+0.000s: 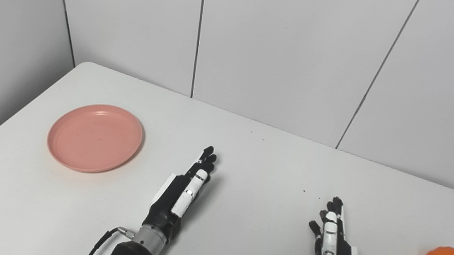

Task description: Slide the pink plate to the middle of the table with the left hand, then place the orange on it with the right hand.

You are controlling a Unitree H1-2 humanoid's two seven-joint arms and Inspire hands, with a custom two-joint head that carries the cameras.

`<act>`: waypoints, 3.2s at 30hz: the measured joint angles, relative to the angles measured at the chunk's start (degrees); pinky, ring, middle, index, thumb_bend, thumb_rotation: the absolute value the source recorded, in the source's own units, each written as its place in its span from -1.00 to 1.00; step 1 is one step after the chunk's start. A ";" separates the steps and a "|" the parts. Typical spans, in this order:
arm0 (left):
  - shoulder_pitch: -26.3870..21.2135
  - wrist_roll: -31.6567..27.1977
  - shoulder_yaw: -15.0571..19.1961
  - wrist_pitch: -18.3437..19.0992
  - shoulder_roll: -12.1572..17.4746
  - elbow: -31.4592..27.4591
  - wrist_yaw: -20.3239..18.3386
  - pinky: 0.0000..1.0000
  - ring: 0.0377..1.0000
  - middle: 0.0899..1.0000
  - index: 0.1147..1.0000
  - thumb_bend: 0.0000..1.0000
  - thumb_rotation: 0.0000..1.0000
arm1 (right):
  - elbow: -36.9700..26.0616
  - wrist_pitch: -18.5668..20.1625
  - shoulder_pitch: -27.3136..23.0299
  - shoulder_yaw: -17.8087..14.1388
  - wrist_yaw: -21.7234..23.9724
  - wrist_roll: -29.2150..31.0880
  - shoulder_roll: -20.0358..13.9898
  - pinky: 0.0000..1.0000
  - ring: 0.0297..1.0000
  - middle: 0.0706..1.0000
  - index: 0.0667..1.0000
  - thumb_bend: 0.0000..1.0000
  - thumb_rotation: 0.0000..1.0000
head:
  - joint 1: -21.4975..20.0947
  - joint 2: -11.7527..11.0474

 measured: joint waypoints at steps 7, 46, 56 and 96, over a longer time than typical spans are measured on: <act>-0.13 -0.19 0.02 -0.05 0.06 0.08 -0.04 0.99 1.00 1.00 0.99 -0.34 1.00 | 0.07 -0.01 -0.05 0.07 0.04 -0.09 -0.01 1.00 0.99 1.00 1.00 -0.54 1.00 | 0.26 -0.35; -5.81 -6.76 5.87 12.21 6.41 -15.10 -6.53 1.00 0.97 0.98 0.96 -0.11 1.00 | 0.63 -0.06 -0.46 -0.42 0.71 0.85 -0.13 1.00 1.00 1.00 1.00 -0.56 1.00 | 3.16 -1.49; -8.78 -7.94 10.46 15.20 8.40 -18.29 -5.86 1.00 0.94 0.96 0.94 -0.14 1.00 | 0.66 -0.06 -0.47 -0.58 0.69 1.34 -0.06 1.00 0.98 0.99 1.00 -0.59 1.00 | 3.43 -1.67; -12.06 -15.74 25.86 13.74 20.19 -13.59 -2.07 0.92 0.93 0.94 0.90 -0.26 1.00 | 0.73 -0.05 -0.50 -0.53 0.80 1.25 -0.57 1.00 0.99 1.00 1.00 -0.59 1.00 | 4.48 -2.20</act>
